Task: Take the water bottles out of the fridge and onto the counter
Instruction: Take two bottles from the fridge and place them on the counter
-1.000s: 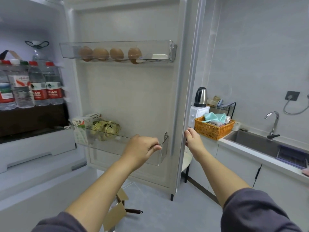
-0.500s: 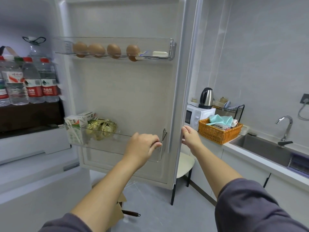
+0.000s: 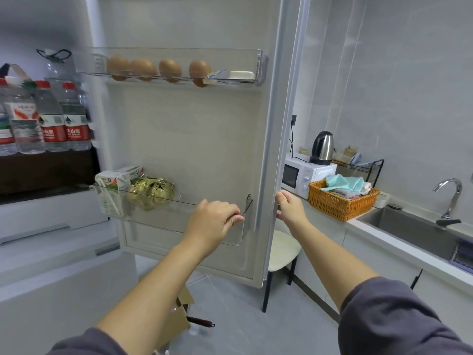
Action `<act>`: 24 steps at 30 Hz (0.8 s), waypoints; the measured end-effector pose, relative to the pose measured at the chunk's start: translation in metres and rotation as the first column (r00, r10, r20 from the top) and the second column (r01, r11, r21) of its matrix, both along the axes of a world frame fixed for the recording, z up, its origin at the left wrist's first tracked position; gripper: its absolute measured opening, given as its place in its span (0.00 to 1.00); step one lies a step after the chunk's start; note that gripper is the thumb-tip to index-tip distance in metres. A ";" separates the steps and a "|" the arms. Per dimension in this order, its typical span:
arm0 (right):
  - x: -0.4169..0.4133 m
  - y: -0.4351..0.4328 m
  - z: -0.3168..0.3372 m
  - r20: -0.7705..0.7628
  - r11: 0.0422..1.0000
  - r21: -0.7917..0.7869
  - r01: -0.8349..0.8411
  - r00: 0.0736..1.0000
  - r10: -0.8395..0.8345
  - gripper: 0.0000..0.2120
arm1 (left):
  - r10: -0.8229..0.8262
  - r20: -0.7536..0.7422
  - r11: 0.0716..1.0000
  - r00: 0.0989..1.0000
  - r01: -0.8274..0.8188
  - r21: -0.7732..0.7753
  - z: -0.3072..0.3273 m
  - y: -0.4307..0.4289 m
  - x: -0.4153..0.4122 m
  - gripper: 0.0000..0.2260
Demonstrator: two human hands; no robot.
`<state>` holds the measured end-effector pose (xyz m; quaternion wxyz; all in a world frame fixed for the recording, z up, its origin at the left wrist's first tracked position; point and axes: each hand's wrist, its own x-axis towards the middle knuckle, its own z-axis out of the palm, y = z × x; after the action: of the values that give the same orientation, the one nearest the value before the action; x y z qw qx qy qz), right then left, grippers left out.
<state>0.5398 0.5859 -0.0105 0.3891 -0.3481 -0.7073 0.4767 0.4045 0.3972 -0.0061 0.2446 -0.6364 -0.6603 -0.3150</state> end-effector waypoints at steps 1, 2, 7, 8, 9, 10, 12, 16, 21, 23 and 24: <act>0.001 -0.003 0.000 0.001 1.000 0.004 0.006 1.000 -0.006 0.16 | -0.002 0.006 1.000 1.000 0.002 -0.005 0.000 -0.002 0.000 0.09; 0.001 -0.006 0.000 0.004 1.000 0.006 0.013 1.000 -0.013 0.16 | -0.002 0.014 1.000 1.000 0.003 -0.011 0.000 -0.004 0.000 0.09; 0.006 -0.025 0.004 0.027 1.000 -0.015 0.007 1.000 -0.006 0.19 | 0.059 0.045 0.998 0.997 -0.058 -0.024 -0.003 -0.011 0.004 0.11; 0.007 -0.029 0.005 0.018 1.000 -0.017 -0.001 1.000 0.002 0.20 | 0.082 0.055 0.997 0.995 -0.081 -0.015 -0.003 -0.012 0.005 0.11; 0.009 -0.034 0.005 0.008 1.000 -0.008 -0.006 1.000 0.006 0.22 | 0.102 0.064 0.995 0.993 -0.102 -0.002 -0.004 -0.013 0.006 0.12; 0.012 -0.040 0.005 0.007 1.000 0.015 -0.008 1.000 0.008 0.24 | 0.119 0.065 0.993 0.991 -0.120 0.008 -0.004 -0.015 0.006 0.14; 0.016 -0.053 0.004 0.044 0.994 0.109 0.004 0.999 -0.009 0.27 | 0.165 0.042 0.986 0.985 -0.165 -0.011 -0.004 -0.023 0.005 0.18; 0.019 -0.092 0.003 0.131 0.931 0.360 0.059 0.985 -0.113 0.29 | 0.230 0.014 0.973 0.973 -0.230 -0.033 -0.004 -0.053 -0.014 0.27; 0.002 -0.155 0.006 0.216 0.837 0.544 0.062 0.954 -0.210 0.28 | 0.273 -0.013 0.959 0.962 -0.274 -0.069 -0.006 -0.109 -0.052 0.30; -0.013 -0.182 0.005 0.269 0.795 0.605 0.047 0.927 -0.260 0.28 | 0.295 -0.015 0.952 0.955 -0.295 -0.078 -0.009 -0.136 -0.072 0.31; -0.021 -0.194 0.005 0.299 0.774 0.632 0.033 0.911 -0.283 0.28 | 0.305 -0.015 0.949 0.952 -0.305 -0.080 -0.010 -0.149 -0.082 0.31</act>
<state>0.5190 0.3918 -0.0056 0.3765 -0.3467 -0.8521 0.1095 0.3228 0.2480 -0.0165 0.2649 -0.5366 -0.7627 -0.2454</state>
